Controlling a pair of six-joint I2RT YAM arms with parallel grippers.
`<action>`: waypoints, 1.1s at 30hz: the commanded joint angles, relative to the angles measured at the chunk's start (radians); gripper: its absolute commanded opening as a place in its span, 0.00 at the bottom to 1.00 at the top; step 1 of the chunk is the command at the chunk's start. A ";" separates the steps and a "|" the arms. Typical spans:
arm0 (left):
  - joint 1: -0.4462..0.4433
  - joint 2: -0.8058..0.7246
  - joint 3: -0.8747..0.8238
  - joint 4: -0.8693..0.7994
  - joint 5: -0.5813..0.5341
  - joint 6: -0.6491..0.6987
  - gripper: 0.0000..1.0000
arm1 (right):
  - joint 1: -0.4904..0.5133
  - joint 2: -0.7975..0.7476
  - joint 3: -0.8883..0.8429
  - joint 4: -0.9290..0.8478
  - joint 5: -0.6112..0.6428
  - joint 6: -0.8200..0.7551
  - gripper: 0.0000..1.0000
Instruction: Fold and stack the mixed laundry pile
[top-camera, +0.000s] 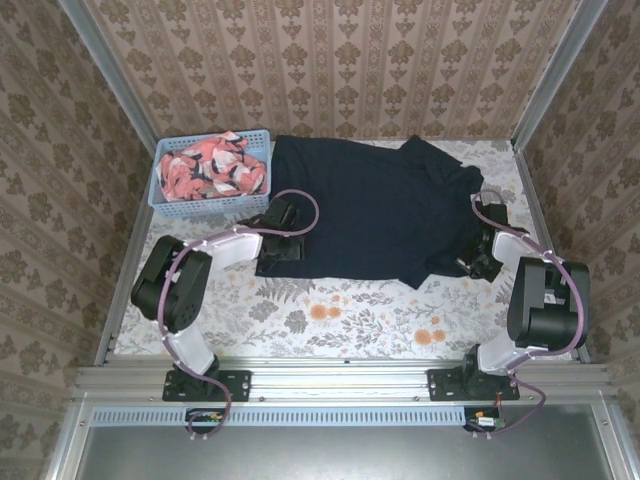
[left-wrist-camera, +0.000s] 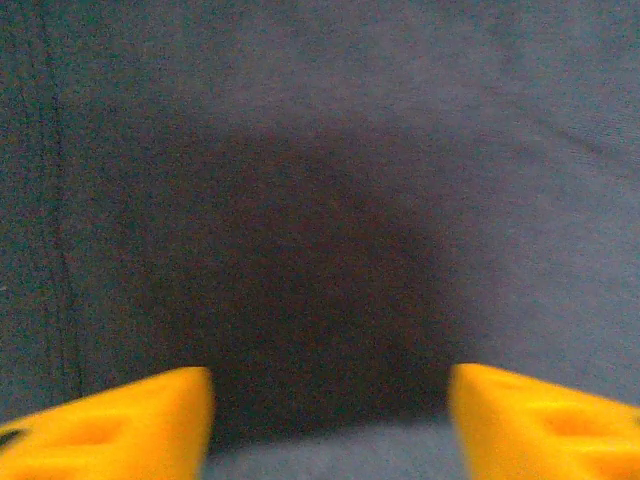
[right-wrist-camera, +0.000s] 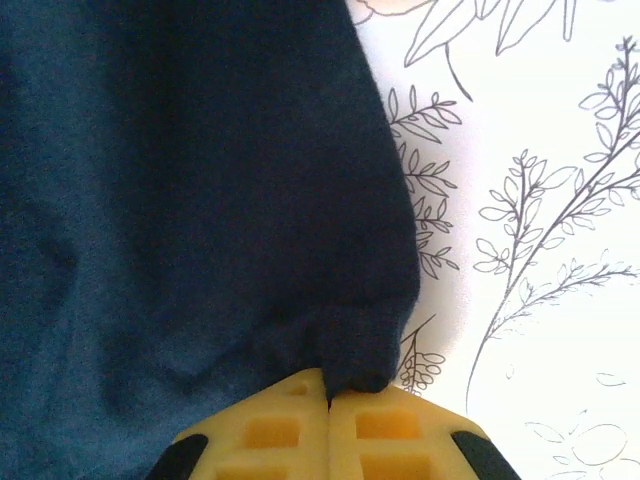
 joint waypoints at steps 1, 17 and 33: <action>0.020 0.072 0.046 0.022 -0.021 0.011 0.34 | 0.000 -0.083 0.029 -0.079 0.036 -0.052 0.00; 0.072 0.088 0.197 0.003 -0.108 0.104 0.04 | -0.015 -0.229 0.368 -0.277 -0.092 -0.053 0.00; 0.067 0.072 0.204 -0.007 -0.041 0.070 0.35 | -0.005 -0.001 0.292 -0.084 -0.059 -0.093 0.68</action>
